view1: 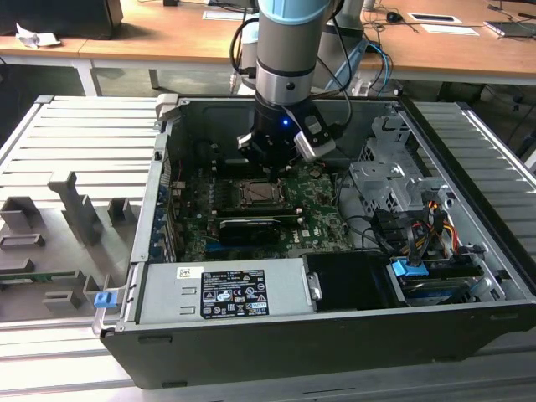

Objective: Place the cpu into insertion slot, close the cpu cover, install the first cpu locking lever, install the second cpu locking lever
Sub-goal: 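Install the second cpu locking lever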

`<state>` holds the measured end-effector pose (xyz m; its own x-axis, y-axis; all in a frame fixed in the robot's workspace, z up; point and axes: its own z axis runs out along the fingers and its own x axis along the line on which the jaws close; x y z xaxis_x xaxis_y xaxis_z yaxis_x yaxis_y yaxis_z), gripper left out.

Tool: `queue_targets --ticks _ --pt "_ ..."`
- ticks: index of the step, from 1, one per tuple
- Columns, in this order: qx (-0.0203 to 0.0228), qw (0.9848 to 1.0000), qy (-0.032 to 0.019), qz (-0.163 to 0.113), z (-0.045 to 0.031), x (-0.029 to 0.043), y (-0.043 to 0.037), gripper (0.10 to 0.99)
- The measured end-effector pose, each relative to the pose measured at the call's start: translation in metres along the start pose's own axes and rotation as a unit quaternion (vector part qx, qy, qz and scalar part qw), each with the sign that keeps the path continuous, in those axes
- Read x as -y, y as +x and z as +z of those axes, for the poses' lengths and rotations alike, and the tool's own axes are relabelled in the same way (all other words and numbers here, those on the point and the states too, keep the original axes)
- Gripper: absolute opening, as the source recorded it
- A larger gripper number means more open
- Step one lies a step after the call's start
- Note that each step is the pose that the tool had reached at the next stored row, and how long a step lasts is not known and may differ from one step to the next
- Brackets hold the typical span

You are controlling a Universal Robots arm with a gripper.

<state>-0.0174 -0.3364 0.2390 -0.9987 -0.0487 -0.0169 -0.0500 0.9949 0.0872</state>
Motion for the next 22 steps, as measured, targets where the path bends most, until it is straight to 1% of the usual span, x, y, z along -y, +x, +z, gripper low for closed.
queue_targets --ticks 9,11,13,14,17,19,22 --pt "0.0001 1.0 0.0001 0.0 -0.0008 0.0087 0.0006 0.106" --pt "0.0 1.0 0.0003 0.0 -0.0015 0.0092 0.0007 0.106" --pt "0.0001 1.0 0.0002 0.0 -0.0047 0.009 0.0006 0.106" --pt "0.0001 1.0 0.0002 0.0 -0.009 0.0086 0.0005 0.106" --pt "0.0 1.0 0.0002 0.0 -0.0094 0.0093 0.0006 0.106" --pt "0.0 1.0 0.0002 0.0 -0.0096 0.0119 0.0007 0.106" --pt "0.0001 1.0 0.0001 0.0 -0.01 0.0187 0.001 0.106"
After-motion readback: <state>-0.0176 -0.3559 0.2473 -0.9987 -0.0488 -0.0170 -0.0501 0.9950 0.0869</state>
